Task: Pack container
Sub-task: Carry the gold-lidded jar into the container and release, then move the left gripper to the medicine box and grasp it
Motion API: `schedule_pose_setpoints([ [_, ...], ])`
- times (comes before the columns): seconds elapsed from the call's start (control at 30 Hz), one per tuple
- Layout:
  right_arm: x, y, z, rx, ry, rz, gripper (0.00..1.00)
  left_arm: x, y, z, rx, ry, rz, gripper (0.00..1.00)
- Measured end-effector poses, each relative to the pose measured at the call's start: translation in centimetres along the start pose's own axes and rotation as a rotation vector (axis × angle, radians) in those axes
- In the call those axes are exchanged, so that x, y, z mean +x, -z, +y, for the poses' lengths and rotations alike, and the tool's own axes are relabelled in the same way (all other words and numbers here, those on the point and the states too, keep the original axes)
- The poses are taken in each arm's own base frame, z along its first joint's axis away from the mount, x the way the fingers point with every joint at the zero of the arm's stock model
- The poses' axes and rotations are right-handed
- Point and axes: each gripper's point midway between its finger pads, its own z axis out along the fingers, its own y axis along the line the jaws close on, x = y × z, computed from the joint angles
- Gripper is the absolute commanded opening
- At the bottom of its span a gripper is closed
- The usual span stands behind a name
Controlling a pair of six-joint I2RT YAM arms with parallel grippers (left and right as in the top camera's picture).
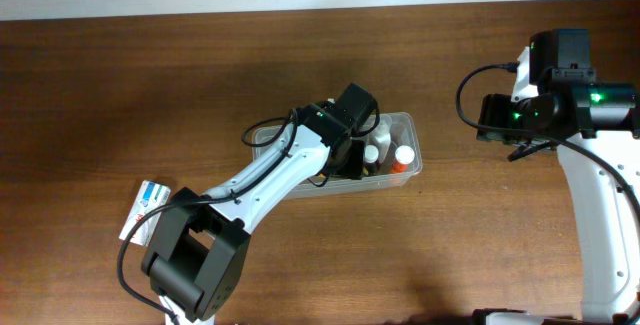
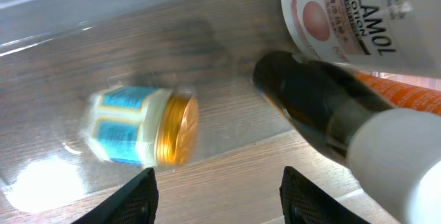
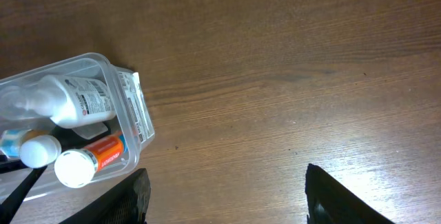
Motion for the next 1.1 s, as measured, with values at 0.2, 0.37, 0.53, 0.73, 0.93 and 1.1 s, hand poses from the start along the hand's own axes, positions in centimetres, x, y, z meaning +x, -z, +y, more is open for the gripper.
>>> schedule_pose_setpoints([
  [0.2,0.0,0.0,0.0,0.0,0.0,0.0,0.65,0.1,0.0,0.0,0.002,0.0,0.007,0.57],
  [0.37,0.0,0.0,0.0,0.0,0.0,0.0,0.64,0.4,0.4,0.8,-0.018,0.012,0.018,0.58],
  [0.53,0.0,0.0,0.0,0.0,0.0,0.0,0.64,-1.5,4.8,4.9,-0.077,0.086,-0.077,0.72],
  [0.73,0.0,0.0,0.0,0.0,0.0,0.0,0.64,-2.8,14.7,14.6,-0.167,0.305,-0.253,0.79],
  [0.93,0.0,0.0,0.0,0.0,0.0,0.0,0.64,1.4,18.4,24.9,-0.314,0.566,-0.2,0.87],
  [1.1,0.0,0.0,0.0,0.0,0.0,0.0,0.64,3.9,18.8,30.8,-0.391,0.722,-0.162,0.94],
])
